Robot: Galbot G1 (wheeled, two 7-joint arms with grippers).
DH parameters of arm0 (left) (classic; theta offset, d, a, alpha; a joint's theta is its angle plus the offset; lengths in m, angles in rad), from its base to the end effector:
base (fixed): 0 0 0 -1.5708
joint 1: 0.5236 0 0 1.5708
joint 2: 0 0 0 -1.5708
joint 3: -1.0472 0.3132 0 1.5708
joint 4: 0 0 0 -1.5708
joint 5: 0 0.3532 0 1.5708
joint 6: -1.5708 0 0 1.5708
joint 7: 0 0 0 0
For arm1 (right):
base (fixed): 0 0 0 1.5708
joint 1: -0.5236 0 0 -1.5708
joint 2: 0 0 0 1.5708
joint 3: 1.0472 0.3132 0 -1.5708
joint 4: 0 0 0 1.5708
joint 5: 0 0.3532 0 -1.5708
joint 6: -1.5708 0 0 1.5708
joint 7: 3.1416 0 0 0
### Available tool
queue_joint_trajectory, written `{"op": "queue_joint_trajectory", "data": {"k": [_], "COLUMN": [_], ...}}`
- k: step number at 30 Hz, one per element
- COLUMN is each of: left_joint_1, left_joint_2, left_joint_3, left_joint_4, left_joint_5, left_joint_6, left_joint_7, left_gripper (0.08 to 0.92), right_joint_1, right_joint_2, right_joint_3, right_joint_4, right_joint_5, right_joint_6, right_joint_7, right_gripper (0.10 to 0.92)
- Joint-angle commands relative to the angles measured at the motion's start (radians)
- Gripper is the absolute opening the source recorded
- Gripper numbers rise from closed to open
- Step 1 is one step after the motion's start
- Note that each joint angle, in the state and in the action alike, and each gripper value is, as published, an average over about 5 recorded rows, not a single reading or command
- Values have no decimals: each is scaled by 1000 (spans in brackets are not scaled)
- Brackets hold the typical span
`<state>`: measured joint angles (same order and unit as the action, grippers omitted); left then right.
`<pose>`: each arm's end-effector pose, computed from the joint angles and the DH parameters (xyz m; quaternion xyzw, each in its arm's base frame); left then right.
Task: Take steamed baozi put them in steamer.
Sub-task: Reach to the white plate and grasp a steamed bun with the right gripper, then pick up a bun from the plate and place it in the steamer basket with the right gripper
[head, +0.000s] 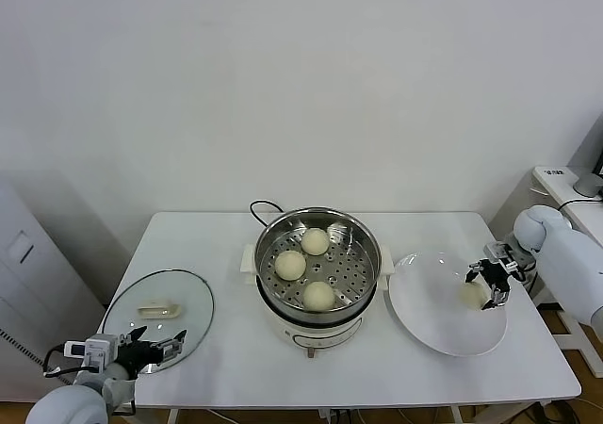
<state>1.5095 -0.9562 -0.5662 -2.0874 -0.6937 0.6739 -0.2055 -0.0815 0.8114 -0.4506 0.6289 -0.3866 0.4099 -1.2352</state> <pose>0.2274 0.0907 -0.2316 -0.0456 -0.9397 -0.0169 0.3384 0.5209 -0.2876 -0.2184 0.5455 -0.4975 0.5397 0.4044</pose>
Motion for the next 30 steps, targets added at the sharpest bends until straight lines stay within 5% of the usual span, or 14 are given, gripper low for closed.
{"op": "queue_joint_trajectory", "data": {"k": [1,11,21,30], "left_joint_1": [1,14,24,20], "left_joint_2": [-2,-9,-10,-9], "left_joint_3": [1,-9,-21,-18], "left_joint_4": [-1,-11,-24,-24], "left_joint_5": [0,8,18,19], "left_joint_6": [1,6,12,12], "left_joint_7": [0,-7,-14,-16], "left_gripper": [823,823,823,823], "right_joint_1": [-13,86,531,940], "right_joint_2": [6,-75,-269,-211], "right_joint_3": [29,-174,-753,-1099], "right_joint_4": [-15,119,506,722], "right_joint_5": [2,217,658,920], "right_joint_6": [-11,-117,-405,-587], "right_joint_7": [-1,-45,-33,18], "right_gripper": [609,515,509,509]}}
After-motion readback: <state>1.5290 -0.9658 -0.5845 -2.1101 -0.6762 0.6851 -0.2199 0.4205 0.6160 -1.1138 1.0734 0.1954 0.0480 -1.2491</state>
